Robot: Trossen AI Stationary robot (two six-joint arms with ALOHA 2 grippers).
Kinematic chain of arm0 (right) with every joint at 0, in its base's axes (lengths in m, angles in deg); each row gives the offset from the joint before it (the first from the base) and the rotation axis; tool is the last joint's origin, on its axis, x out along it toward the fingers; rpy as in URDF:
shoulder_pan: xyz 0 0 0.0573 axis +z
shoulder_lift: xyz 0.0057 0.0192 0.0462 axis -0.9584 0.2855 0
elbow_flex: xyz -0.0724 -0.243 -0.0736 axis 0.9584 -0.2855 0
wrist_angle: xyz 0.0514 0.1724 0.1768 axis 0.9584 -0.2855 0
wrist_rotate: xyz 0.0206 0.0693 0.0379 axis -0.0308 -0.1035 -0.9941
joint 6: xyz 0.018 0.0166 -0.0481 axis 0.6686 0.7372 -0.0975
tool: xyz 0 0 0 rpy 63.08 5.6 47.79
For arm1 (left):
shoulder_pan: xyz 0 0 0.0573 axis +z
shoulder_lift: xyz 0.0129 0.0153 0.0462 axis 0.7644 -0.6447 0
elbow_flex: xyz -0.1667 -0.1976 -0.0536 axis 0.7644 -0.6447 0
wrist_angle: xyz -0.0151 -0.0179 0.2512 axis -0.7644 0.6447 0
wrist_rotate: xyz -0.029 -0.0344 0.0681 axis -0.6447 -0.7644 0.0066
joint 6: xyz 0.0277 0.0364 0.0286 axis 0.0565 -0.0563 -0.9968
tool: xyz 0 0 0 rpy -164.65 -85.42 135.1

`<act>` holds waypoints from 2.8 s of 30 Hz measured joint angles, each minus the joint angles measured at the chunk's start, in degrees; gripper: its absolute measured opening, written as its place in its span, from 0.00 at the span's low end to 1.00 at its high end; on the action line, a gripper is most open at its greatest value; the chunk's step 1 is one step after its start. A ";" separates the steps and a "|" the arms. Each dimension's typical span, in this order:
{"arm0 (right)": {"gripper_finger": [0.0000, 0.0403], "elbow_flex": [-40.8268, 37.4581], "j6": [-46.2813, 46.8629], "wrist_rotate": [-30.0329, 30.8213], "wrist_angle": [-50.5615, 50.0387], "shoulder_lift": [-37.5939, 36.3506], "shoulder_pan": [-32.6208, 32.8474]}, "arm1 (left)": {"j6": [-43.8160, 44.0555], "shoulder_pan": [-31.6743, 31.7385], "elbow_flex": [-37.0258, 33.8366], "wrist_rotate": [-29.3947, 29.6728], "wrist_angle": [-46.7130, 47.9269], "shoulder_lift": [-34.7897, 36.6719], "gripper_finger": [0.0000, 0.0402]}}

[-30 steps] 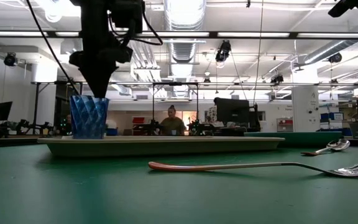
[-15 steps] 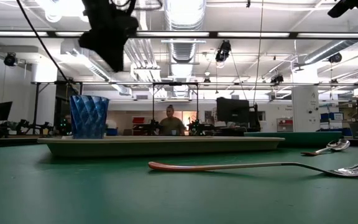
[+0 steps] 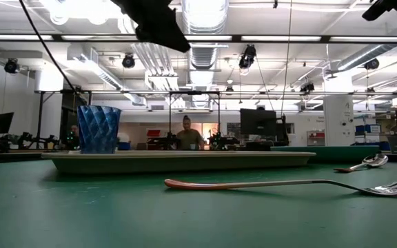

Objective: Pick and place plate/cup/fork/spoon on tray
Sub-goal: Put the blue plate on the white tray

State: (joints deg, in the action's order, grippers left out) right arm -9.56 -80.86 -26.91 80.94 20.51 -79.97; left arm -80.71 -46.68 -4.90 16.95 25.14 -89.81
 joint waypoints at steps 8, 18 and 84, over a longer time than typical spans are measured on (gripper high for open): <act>0.02 -0.01 -0.97 0.09 -1.50 0.04 -0.01 | -5.75 0.33 -10.69 0.03 -12.78 4.58 0.22; 0.02 0.00 0.09 7.58 -3.00 5.26 -0.01 | -6.67 0.34 -22.69 0.19 -24.05 17.44 0.22; 0.02 41.66 17.51 9.95 -78.64 60.16 -13.30 | -8.11 0.51 -34.35 3.04 -25.61 34.63 0.22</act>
State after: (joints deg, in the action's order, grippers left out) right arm 32.09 -63.35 -16.96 2.29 80.67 -93.26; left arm -88.83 -46.18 -39.25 19.99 -0.47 -55.18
